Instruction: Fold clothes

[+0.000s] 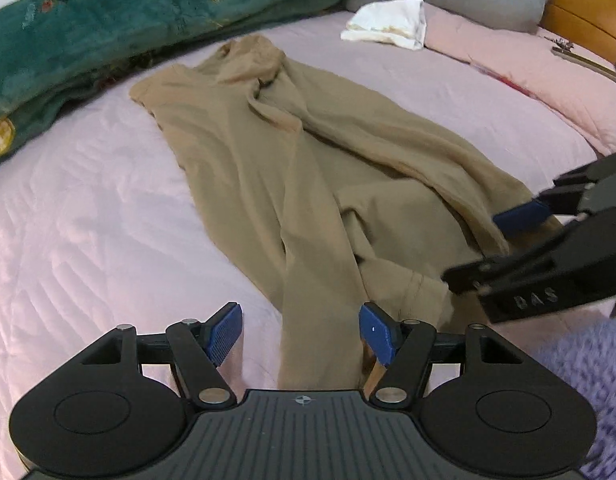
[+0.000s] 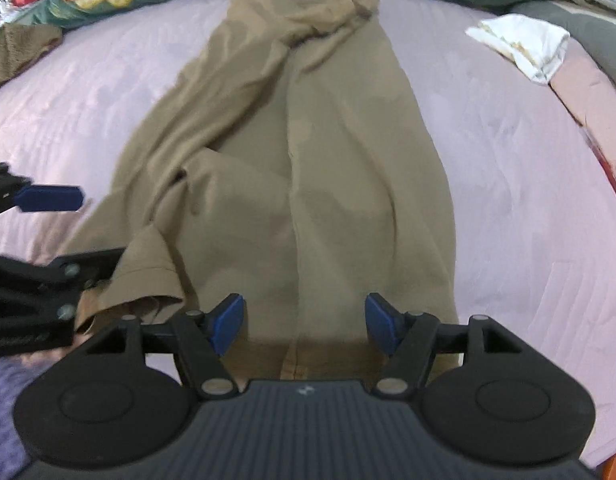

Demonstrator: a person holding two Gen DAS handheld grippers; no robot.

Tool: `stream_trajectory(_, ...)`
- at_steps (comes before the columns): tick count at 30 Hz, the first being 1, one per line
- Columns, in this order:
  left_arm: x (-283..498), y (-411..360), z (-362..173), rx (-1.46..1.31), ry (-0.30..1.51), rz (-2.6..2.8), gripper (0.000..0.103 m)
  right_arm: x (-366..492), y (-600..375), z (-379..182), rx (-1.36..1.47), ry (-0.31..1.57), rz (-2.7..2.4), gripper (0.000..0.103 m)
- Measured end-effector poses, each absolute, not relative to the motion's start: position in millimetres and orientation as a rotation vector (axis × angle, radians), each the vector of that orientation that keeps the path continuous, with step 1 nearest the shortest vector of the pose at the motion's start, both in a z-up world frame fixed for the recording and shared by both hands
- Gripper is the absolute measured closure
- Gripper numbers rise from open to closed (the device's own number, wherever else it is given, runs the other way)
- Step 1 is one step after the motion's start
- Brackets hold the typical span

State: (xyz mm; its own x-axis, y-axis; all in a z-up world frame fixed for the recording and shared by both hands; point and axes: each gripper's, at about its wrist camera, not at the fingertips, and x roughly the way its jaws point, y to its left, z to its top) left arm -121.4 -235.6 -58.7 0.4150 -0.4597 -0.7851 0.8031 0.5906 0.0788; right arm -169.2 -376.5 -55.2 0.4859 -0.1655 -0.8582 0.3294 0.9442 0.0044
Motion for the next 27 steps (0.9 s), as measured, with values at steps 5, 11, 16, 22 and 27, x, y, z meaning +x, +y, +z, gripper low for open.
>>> stream_trajectory(5,-121.7,-239.8,-68.4,0.505,0.798,-0.854,0.042,-170.2,-374.1,-61.7,0.158,0.997,-0.297,0.019)
stream_trajectory(11,-123.1,-239.3,-68.1,0.424,0.807,-0.904,0.094,-177.7,-381.9,-57.5,0.182,0.996,-0.281,0.024)
stream_trajectory(16,-116.9,-227.0,-64.4,0.357,0.810,-0.909,0.098,-183.5,-389.3,-55.5,0.225,0.997,-0.279,0.024)
stream_trajectory(22,-110.3,-203.3,-52.0,0.331,0.782,-0.883,0.098,-178.4,-384.9,-54.8,0.161,1.036,-0.316,0.042)
stream_trajectory(27,-98.1,-167.7,-38.4,0.308,0.767,-0.823,0.098,-174.0,-396.6,-43.2,0.239,1.050,-0.318,0.042)
